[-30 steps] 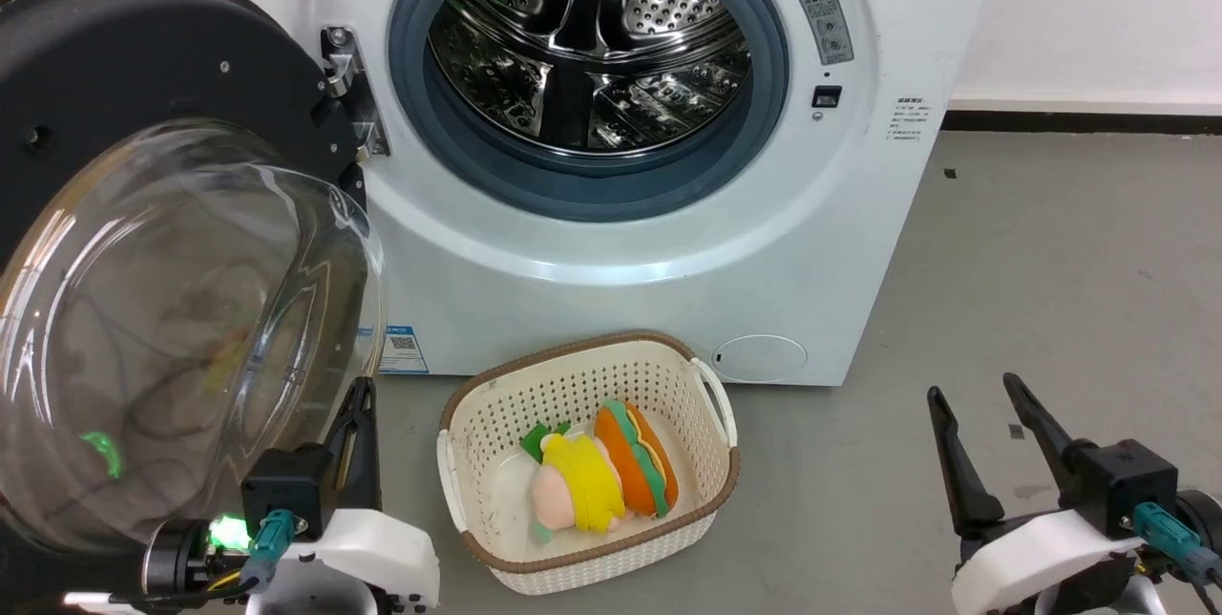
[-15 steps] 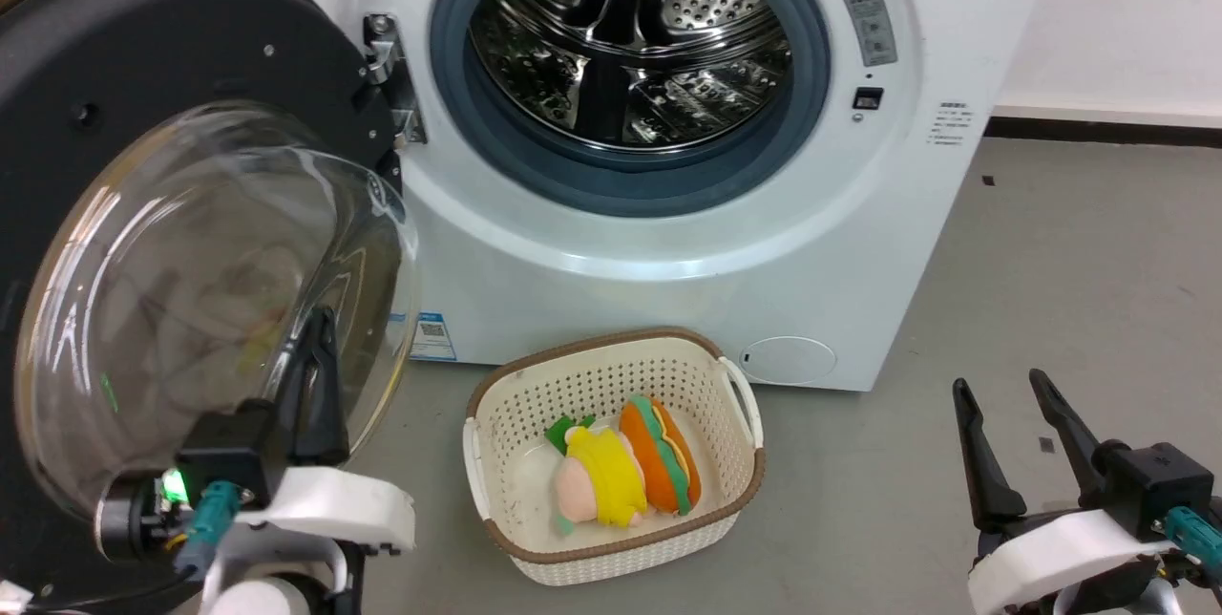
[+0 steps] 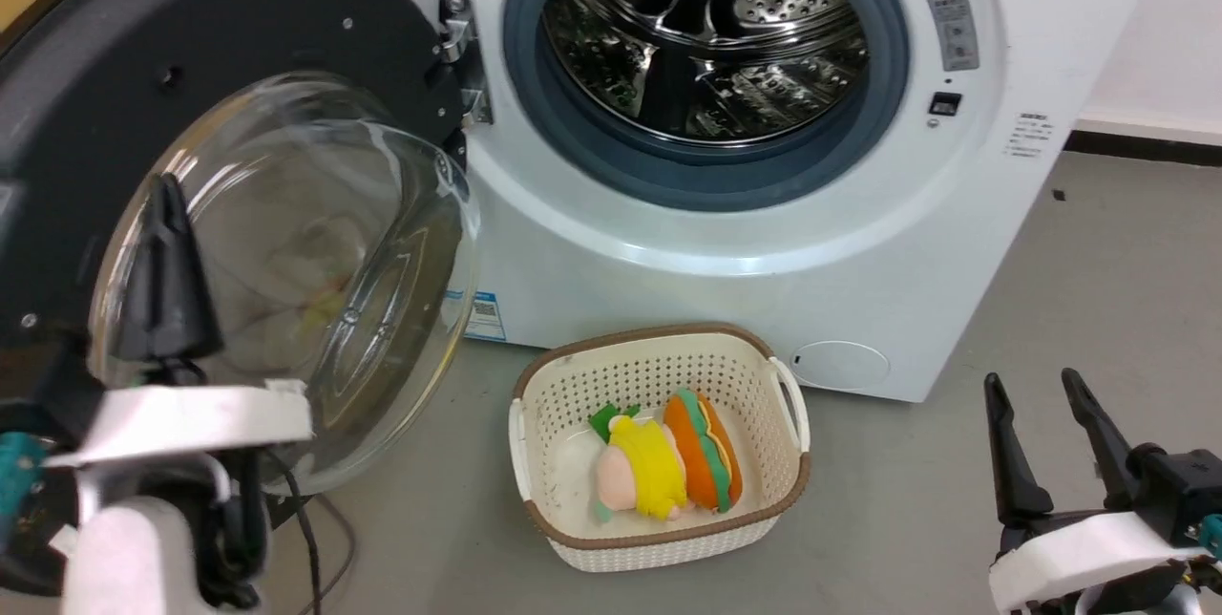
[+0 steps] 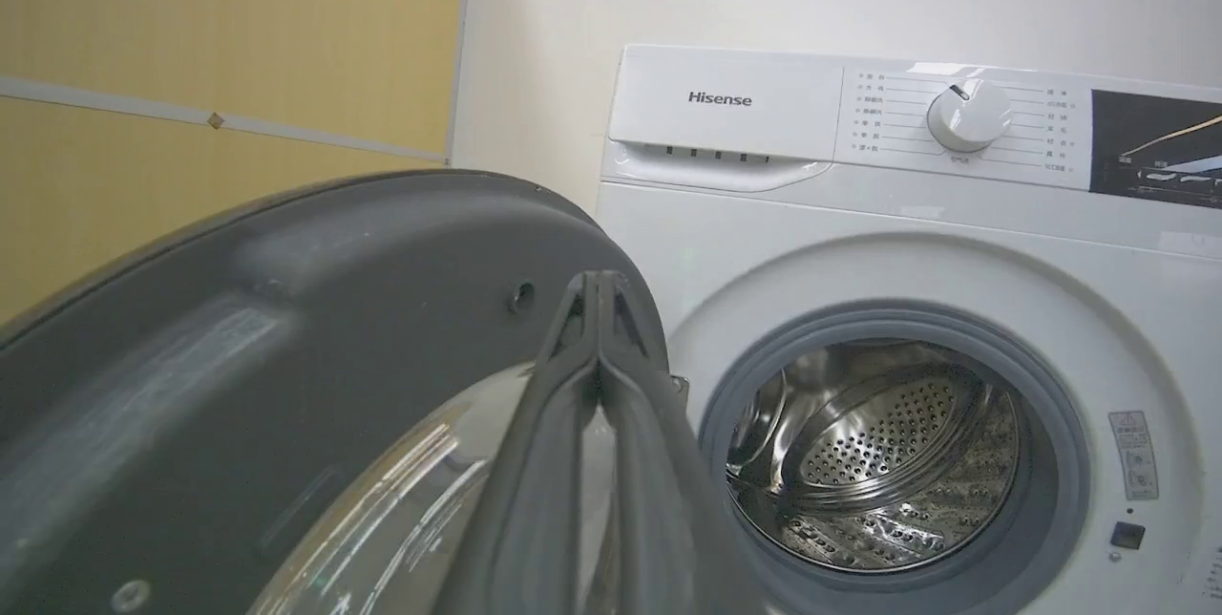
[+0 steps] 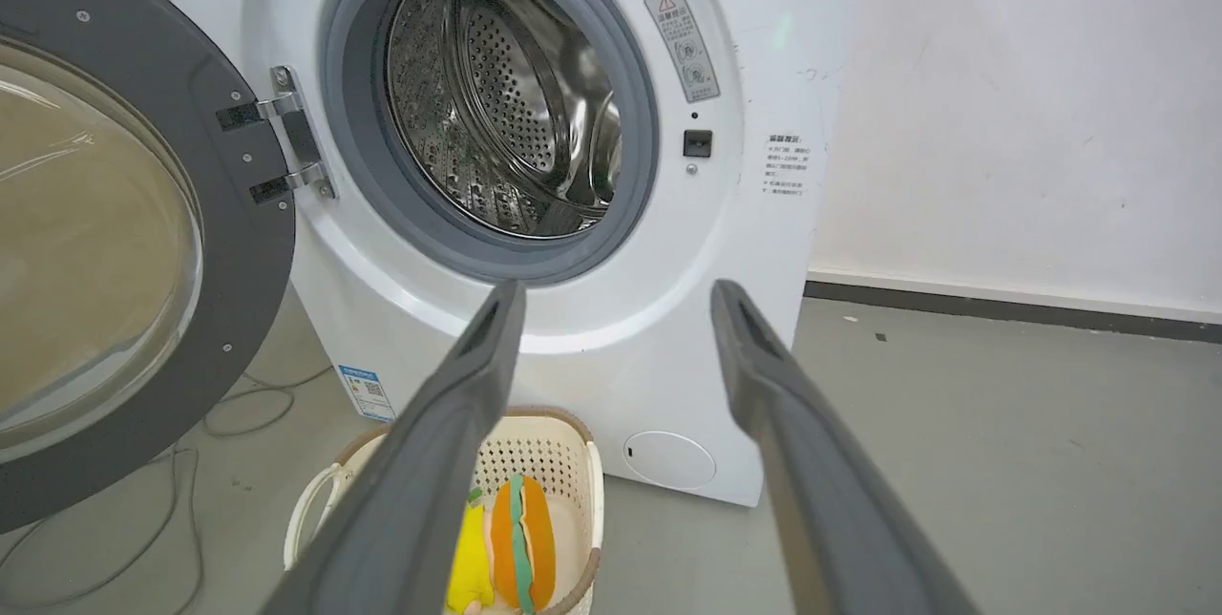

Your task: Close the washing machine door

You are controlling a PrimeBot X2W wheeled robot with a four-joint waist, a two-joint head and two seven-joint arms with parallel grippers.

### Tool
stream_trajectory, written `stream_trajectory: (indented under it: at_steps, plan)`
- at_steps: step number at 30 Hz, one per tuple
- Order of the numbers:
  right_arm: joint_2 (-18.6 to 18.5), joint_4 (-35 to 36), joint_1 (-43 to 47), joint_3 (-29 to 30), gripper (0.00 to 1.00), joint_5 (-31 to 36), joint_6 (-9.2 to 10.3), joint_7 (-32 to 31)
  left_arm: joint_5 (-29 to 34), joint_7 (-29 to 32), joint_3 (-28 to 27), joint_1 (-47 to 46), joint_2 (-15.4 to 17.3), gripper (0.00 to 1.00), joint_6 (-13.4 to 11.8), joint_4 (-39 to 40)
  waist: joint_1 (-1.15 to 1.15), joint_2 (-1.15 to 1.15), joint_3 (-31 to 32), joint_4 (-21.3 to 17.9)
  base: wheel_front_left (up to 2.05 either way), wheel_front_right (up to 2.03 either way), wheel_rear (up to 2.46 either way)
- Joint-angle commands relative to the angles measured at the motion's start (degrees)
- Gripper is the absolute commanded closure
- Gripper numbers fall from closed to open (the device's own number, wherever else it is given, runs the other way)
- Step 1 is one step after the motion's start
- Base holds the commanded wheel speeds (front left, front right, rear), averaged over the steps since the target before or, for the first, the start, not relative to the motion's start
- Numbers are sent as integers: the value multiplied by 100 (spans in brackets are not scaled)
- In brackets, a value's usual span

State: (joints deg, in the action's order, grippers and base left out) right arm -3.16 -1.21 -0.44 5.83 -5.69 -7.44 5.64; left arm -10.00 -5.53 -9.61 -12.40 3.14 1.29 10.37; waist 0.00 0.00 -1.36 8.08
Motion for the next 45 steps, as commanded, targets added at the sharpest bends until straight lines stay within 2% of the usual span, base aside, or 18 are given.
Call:
stream_trajectory:
  at_steps: [1,13,24,31,36,40,45]
  plan:
    - [11,-11,5,43,0,-83,-2,45,-74,-52,-106,-171,38,100,43,65,0,0,-19,61,0,0,0]
    - [14,-89,-15,231,0,-194,-2,188,-504,-191,-811,-864,511,100,201,-125,0,0,-127,478,0,0,0]
    - [17,-154,-40,410,0,-240,-3,319,-1567,239,-1497,-1505,944,100,216,-732,0,0,-219,825,0,0,0]
    - [18,-191,-33,519,0,-291,-3,403,-2423,843,-1990,-1767,1129,100,49,-1302,0,0,-272,1002,0,0,0]
    - [19,-212,-32,579,0,-289,-3,462,-3228,1702,-2255,-1854,1225,100,-81,-1937,0,0,-299,1110,0,0,0]
    - [20,-202,-46,618,0,-261,-3,510,-3727,2344,-2331,-1783,1316,100,93,-2232,0,0,-331,1179,0,0,0]
    - [21,-196,-72,682,0,-261,-3,569,-4157,2839,-2418,-1649,1358,100,283,-2525,0,0,-389,1261,0,0,0]
